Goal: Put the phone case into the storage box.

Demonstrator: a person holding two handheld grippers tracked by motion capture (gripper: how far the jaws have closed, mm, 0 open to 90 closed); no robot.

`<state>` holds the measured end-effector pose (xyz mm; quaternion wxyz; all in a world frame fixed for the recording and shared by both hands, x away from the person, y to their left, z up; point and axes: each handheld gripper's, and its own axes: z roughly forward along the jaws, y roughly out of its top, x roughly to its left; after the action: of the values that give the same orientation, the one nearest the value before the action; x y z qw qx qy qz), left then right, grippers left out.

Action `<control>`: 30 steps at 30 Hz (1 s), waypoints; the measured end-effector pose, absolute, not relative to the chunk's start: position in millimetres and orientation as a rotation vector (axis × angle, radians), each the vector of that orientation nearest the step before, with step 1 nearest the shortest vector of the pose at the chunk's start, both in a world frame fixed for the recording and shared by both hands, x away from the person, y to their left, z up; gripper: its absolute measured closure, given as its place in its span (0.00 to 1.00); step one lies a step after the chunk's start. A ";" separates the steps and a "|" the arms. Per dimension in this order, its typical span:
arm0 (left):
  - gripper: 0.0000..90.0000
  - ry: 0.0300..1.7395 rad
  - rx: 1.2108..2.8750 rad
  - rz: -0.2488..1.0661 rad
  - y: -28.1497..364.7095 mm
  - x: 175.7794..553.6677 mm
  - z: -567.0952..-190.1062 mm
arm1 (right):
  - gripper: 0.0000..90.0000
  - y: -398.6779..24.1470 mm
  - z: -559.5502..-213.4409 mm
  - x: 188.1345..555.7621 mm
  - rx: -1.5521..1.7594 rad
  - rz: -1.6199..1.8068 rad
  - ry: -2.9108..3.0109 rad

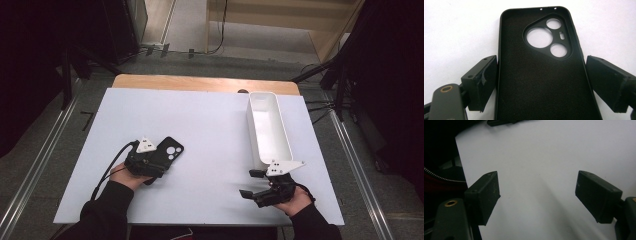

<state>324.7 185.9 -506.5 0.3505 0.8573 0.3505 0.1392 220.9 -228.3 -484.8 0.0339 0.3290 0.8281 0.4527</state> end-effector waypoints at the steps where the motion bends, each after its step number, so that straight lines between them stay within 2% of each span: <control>1: 0.15 0.907 2.224 0.352 186.8 325.1 -506.0 | 0.20 -228.2 -484.8 220.8 1.012 1.393 2.547; 17: 0.16 0.883 2.139 0.403 192.4 321.9 -489.8 | 0.20 -227.4 -484.7 221.4 1.007 1.387 2.543; 30: 0.16 0.861 1.999 0.447 181.6 312.5 -473.5 | 0.20 -223.9 -478.5 218.6 1.041 1.404 2.506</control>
<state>312.5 181.6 -473.5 0.4437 0.8062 0.3474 0.1802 218.6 -223.9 -478.5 0.0428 0.3405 0.8194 0.4591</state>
